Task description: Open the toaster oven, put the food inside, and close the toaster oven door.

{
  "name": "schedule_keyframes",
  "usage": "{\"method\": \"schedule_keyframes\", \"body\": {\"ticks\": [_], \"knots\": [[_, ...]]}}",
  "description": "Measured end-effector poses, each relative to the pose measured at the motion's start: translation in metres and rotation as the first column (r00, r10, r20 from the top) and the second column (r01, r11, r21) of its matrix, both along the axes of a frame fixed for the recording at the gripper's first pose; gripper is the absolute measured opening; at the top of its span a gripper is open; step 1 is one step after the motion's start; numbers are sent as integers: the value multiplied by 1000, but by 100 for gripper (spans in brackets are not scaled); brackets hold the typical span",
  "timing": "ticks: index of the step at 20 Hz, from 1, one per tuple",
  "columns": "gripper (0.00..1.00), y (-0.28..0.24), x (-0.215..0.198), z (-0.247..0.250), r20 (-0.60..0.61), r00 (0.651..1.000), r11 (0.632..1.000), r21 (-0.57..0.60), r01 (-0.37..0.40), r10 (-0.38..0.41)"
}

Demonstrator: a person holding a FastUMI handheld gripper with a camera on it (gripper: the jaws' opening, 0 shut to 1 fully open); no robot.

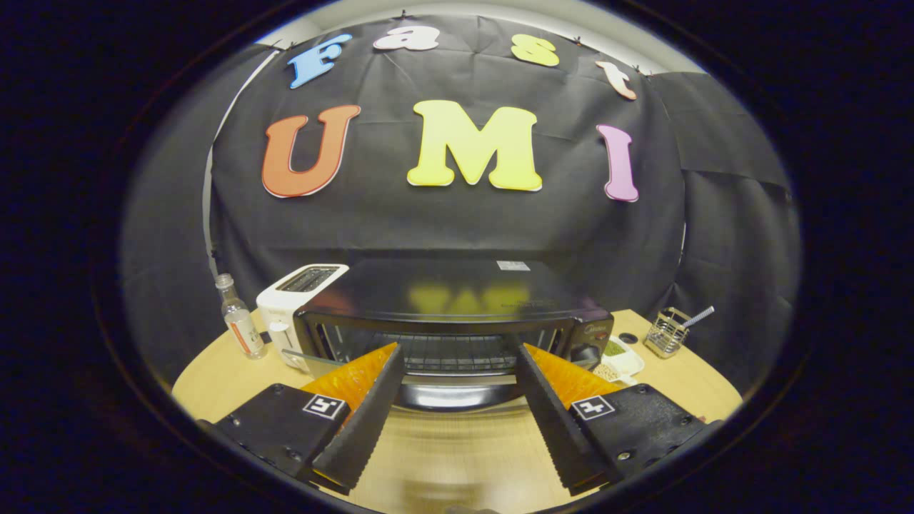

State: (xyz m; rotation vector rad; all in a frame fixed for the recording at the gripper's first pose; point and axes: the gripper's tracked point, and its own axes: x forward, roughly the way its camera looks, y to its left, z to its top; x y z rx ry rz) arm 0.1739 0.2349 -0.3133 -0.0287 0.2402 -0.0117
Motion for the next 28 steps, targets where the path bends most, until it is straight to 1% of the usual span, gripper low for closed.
{"method": "schedule_keyframes", "body": {"ticks": [6,11,17,20,23,28], "knots": [[100,-4,-34,-28,-47,998,999,-17,-29,29],[100,-5,-57,-67,-130,991,999,-25,-47,44],[99,-9,-74,-119,-245,968,998,-30,-57,48],[100,-11,-81,-148,-312,949,998,-28,-63,51],[99,-11,-78,-150,-309,949,998,16,-61,63],[99,-13,-76,-139,-293,951,994,-13,-106,98]]}}
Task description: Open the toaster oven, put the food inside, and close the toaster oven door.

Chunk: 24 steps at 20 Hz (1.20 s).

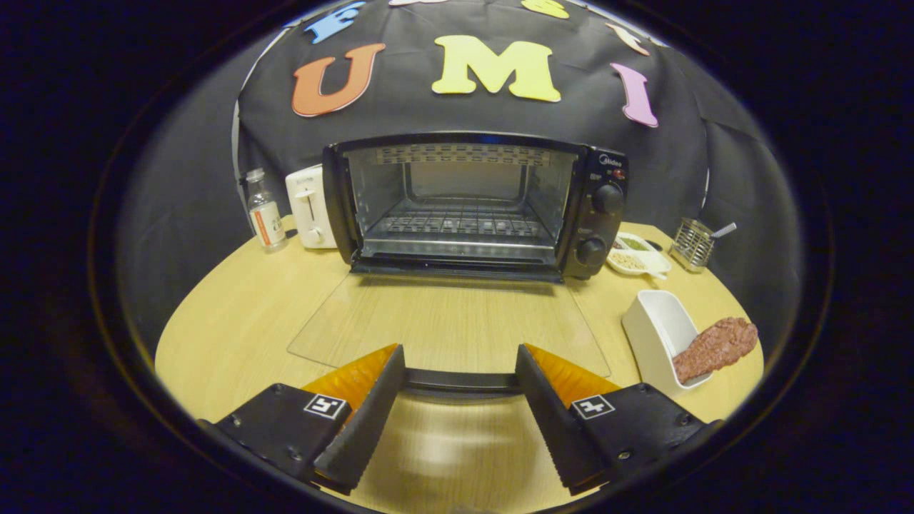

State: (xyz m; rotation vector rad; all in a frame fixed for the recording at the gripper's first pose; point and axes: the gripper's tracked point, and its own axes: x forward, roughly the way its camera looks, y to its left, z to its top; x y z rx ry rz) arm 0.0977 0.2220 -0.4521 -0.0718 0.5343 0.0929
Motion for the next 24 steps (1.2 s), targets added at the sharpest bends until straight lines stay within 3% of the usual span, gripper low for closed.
{"method": "schedule_keyframes", "body": {"ticks": [6,11,15,18,21,24], "knots": [[100,-57,12,61,97,995,998,-56,-6,11],[100,-170,20,108,157,987,989,-136,51,-29],[100,-264,16,112,127,989,985,-144,93,-75],[100,-299,8,92,48,998,995,-89,44,-40],[100,-299,-5,57,-94,995,998,58,-36,42],[94,-281,-21,30,-221,965,963,257,-81,141]]}}
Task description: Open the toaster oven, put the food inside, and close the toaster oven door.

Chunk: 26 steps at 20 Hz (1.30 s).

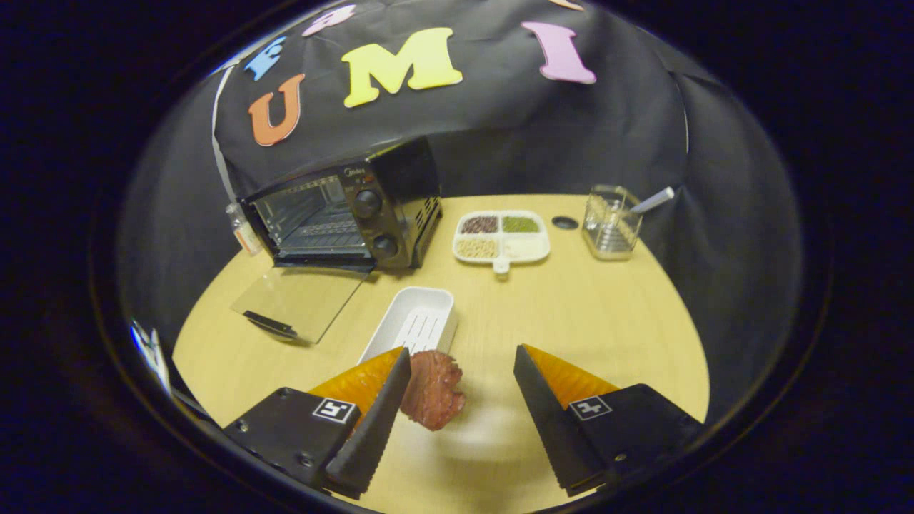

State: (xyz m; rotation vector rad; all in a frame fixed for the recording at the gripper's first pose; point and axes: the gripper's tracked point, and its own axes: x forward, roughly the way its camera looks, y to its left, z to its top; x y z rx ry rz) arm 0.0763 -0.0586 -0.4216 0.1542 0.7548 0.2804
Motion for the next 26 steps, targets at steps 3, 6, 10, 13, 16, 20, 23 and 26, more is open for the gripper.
{"method": "schedule_keyframes", "body": {"ticks": [3,6,10,13,16,20,23,26], "knots": [[70,20,-3,-4,-129,992,976,215,17,11],[36,14,1,-1,-185,983,938,335,86,-24],[17,11,-3,5,-228,973,909,399,120,-29],[15,17,-3,28,-187,982,913,398,90,-16],[15,34,-4,65,-123,992,906,421,55,-4],[15,77,5,109,-53,998,888,459,36,-13],[15,122,18,130,-15,999,855,517,42,-39],[15,170,39,135,-12,994,786,611,90,-105]]}}
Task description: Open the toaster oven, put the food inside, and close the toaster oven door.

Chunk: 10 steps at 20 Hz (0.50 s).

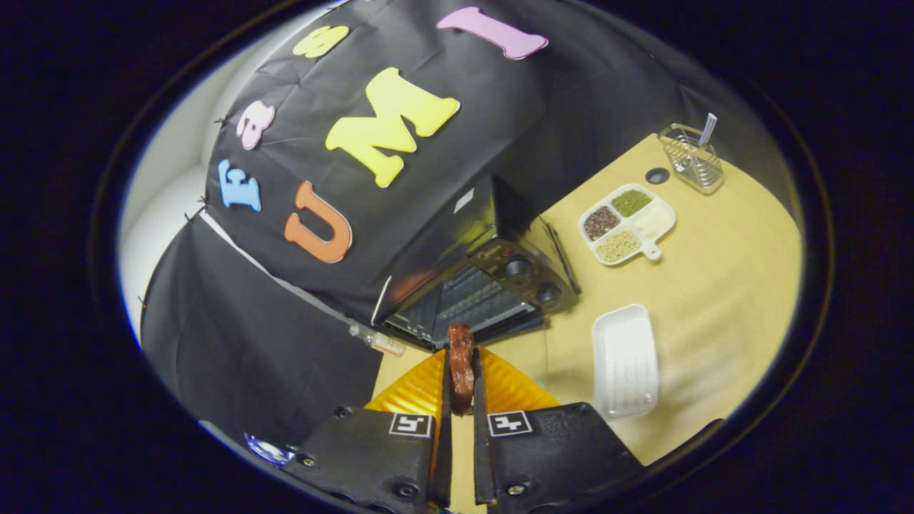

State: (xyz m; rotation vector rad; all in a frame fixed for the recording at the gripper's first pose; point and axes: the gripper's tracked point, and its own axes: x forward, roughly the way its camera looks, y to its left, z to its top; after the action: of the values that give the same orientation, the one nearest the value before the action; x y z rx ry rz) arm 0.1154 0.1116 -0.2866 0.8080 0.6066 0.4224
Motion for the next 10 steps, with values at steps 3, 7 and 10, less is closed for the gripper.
{"method": "schedule_keyframes", "body": {"ticks": [3,7,10], "knots": [[15,38,26,-8,1,996,990,104,91,-91],[15,75,65,-30,-40,966,934,249,257,-256],[15,93,91,-60,-77,935,900,254,354,-346]]}}
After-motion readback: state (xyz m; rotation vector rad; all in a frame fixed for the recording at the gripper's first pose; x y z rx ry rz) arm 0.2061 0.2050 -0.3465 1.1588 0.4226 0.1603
